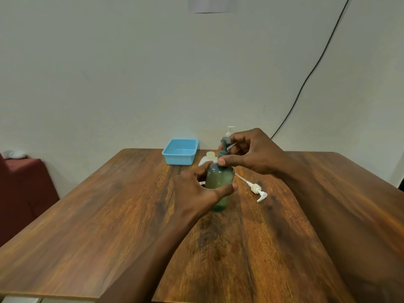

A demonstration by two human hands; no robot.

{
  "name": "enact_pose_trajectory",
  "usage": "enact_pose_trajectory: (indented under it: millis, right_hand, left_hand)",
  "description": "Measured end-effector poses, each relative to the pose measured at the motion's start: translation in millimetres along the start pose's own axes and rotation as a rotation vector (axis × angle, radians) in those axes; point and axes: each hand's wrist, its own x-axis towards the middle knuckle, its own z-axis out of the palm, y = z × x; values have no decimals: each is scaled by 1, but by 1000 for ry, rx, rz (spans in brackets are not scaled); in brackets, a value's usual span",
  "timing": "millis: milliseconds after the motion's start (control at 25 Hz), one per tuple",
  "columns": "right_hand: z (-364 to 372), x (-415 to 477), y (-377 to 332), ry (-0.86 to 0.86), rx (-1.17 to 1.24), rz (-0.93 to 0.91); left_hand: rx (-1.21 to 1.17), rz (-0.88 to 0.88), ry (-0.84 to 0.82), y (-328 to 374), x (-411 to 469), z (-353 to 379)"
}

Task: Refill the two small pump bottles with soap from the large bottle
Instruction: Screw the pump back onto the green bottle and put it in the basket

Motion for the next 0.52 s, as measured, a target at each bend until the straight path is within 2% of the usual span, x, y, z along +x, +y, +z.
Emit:
enact_pose_trajectory:
  millis: [120,240,320,440,520]
  right_hand:
    - [20,0,-8,323,-192,53]
    - [30,-2,-10,405,-170,65]
    - [22,-3,-9,319,-34,52]
    - [7,-4,-8,28,442,86]
    - [5,-1,-6,-36,518,71]
  left_hand:
    - [-15,26,28,5,2,2]
    - [-36,24,52,6,6,2]
    - [-34,23,61,5,10,0]
    - [-41,3,36,0,16,-2]
    - [-44,-9,2,-2,18,-2]
